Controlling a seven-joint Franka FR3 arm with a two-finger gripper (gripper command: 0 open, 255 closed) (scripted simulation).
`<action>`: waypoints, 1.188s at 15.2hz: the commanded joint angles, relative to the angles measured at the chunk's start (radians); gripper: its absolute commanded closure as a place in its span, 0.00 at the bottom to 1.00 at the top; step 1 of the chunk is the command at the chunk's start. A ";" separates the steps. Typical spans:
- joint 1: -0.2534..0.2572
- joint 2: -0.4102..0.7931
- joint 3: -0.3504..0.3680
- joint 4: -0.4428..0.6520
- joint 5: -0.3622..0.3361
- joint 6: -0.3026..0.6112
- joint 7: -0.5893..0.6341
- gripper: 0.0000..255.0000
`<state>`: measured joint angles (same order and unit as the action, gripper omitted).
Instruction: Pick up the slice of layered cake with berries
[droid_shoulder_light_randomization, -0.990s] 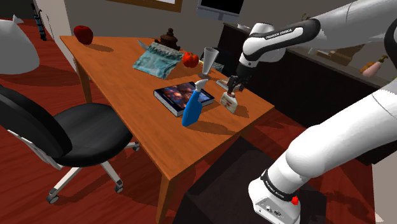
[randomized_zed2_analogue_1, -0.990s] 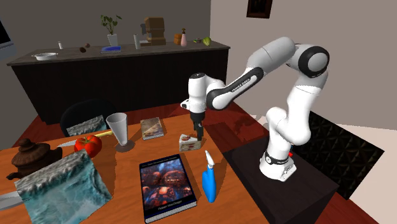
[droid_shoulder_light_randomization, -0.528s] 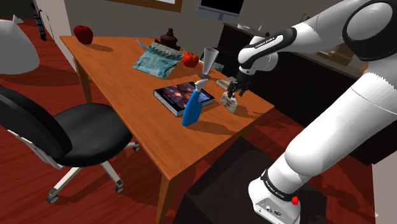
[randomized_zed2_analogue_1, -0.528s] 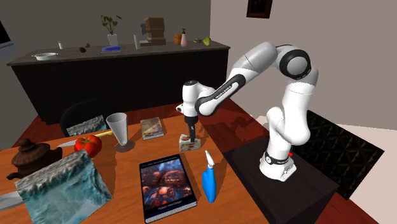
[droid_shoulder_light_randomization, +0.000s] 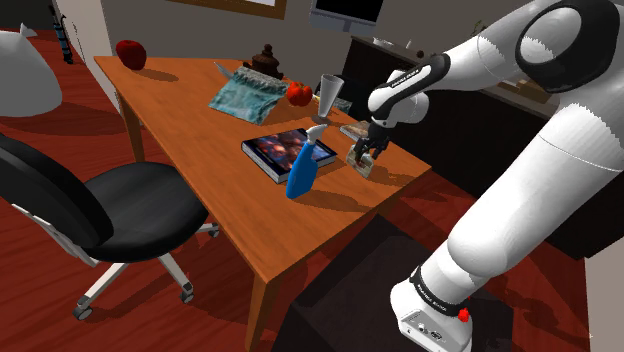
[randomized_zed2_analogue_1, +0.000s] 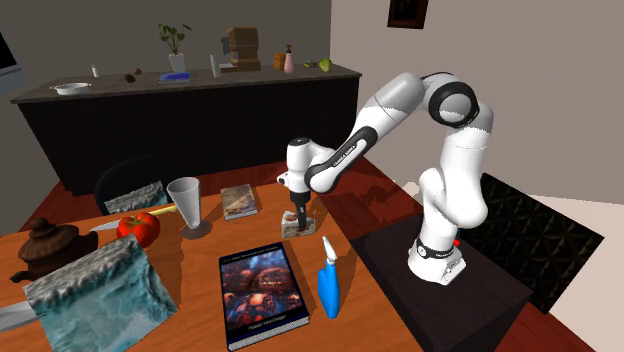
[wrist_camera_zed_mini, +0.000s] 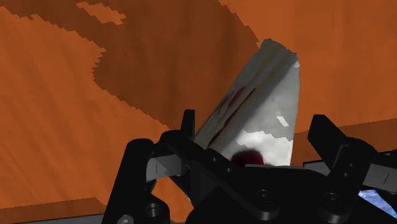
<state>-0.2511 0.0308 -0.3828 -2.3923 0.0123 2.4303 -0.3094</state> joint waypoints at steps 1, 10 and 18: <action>-0.001 0.006 -0.001 0.001 0.004 0.006 -0.004 1.00; 0.000 0.005 0.000 -0.002 0.003 0.006 -0.002 1.00; 0.000 -0.077 0.000 0.033 -0.041 -0.104 0.030 1.00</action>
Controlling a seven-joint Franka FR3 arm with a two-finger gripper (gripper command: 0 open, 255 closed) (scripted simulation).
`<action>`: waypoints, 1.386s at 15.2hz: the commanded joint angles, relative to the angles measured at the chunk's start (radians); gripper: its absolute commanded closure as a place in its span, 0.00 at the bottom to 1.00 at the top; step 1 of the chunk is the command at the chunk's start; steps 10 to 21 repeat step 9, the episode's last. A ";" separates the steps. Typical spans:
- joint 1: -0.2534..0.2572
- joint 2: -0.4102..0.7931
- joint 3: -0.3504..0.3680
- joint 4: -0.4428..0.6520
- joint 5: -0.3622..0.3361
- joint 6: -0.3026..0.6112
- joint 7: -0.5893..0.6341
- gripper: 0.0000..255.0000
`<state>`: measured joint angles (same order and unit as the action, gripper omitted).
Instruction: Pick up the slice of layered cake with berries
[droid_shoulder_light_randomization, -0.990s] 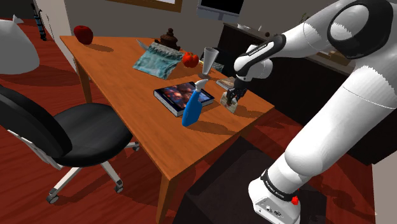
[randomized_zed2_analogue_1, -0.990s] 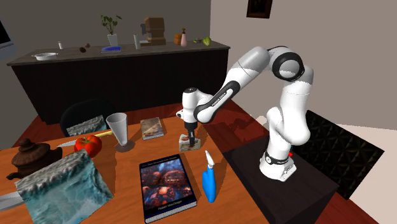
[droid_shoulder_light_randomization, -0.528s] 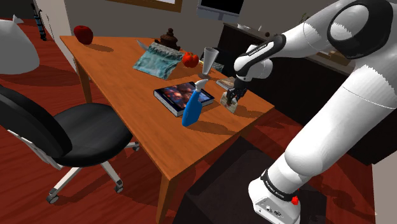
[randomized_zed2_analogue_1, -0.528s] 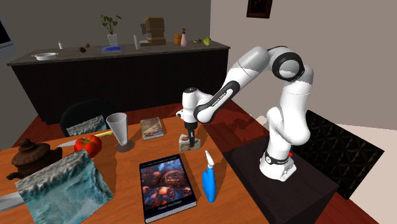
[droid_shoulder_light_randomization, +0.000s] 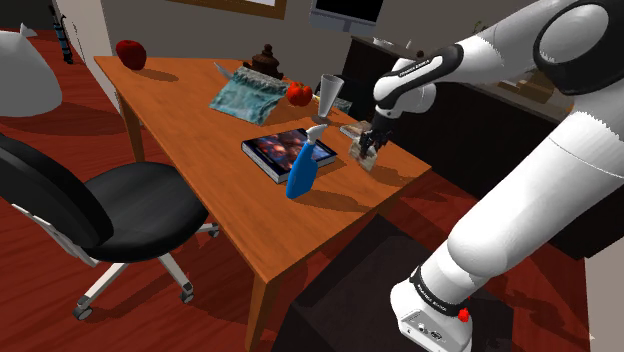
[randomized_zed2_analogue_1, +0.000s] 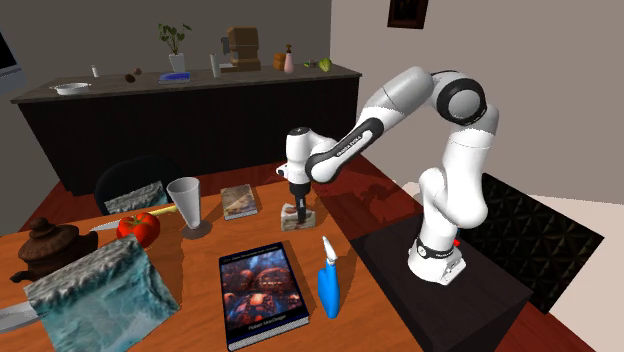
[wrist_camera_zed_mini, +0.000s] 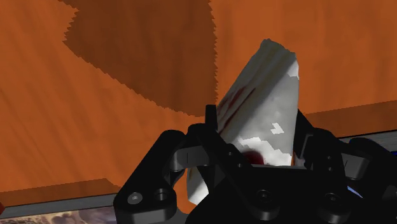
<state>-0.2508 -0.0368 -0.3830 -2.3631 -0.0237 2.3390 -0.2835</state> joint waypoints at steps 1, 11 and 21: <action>0.000 -0.019 0.001 0.009 -0.009 -0.027 0.007 1.00; -0.001 -0.070 0.006 0.046 -0.031 -0.113 0.023 1.00; -0.001 -0.070 0.006 0.046 -0.031 -0.113 0.023 1.00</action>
